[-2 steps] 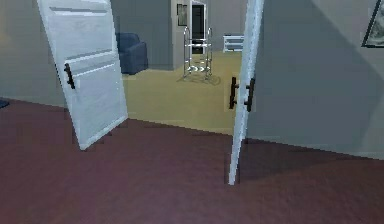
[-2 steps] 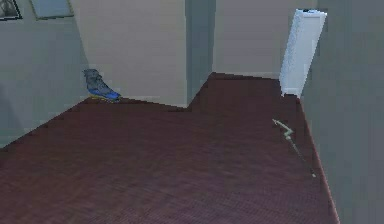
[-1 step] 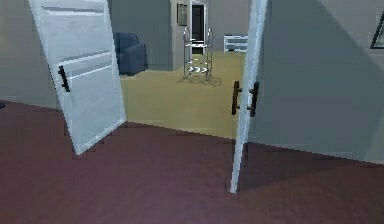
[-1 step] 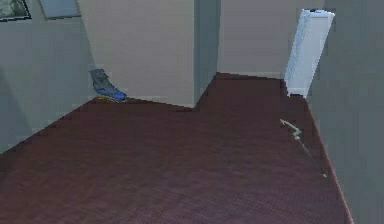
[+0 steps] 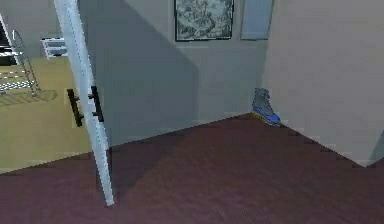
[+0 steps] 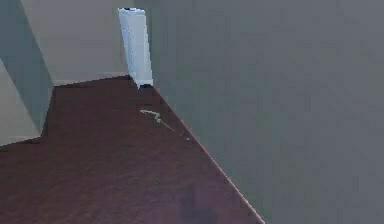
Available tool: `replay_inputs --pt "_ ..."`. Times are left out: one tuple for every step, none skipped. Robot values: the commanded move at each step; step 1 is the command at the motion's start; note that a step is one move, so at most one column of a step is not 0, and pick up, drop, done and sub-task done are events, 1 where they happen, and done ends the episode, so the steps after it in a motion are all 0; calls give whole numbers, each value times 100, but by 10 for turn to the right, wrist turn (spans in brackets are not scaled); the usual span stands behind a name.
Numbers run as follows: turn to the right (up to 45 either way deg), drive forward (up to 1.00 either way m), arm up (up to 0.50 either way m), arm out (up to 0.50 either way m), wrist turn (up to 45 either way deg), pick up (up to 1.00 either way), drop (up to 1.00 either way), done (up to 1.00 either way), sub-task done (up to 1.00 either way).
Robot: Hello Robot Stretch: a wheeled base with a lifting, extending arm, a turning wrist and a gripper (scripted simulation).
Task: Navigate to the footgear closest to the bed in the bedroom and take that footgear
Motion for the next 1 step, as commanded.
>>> replay_inputs --pt "450 0 0 0 0 0 0 0 0"
